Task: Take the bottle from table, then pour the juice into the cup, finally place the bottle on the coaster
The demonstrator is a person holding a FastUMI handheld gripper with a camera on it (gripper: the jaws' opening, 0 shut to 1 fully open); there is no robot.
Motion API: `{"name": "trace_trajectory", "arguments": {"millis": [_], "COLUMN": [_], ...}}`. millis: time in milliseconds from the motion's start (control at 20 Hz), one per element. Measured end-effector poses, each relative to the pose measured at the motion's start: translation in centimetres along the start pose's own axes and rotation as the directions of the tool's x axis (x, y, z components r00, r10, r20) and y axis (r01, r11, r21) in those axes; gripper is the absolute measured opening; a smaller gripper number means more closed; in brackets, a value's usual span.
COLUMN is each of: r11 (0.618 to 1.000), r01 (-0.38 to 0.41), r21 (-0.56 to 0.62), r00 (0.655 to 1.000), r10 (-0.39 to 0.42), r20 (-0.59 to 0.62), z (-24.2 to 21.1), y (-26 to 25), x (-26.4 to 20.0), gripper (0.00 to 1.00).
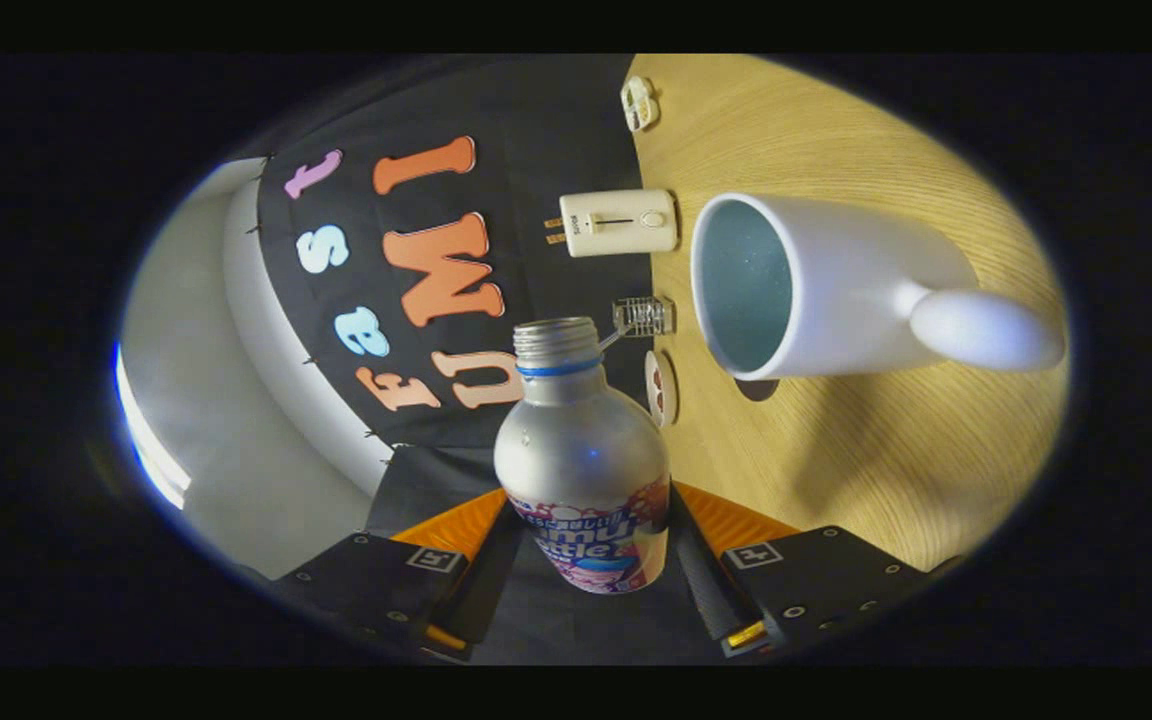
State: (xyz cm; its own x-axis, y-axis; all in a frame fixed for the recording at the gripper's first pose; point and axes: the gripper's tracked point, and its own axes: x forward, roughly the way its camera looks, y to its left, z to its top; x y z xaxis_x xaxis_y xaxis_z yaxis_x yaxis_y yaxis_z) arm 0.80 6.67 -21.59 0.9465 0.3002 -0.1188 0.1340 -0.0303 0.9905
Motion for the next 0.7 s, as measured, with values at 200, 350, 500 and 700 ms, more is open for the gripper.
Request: {"name": "trace_trajectory", "arguments": {"millis": [200, 350, 500, 700], "r11": [0.997, 0.993, 0.990, 0.983], "r01": [-0.028, -0.034, -0.044, -0.057], "r21": [0.078, 0.109, 0.136, 0.177], "r00": [1.000, 0.999, 0.999, 0.998], "r10": [0.029, 0.036, 0.046, 0.062], "r20": [-0.011, -0.010, -0.008, -0.021], "z": [-0.4, -0.5, -0.6, -1.1], "y": [0.5, 0.5, 0.7, 1.1], "x": [-0.2, -0.5, -0.6, -0.8], "gripper": [0.80, 0.80, 0.80, 0.79]}}
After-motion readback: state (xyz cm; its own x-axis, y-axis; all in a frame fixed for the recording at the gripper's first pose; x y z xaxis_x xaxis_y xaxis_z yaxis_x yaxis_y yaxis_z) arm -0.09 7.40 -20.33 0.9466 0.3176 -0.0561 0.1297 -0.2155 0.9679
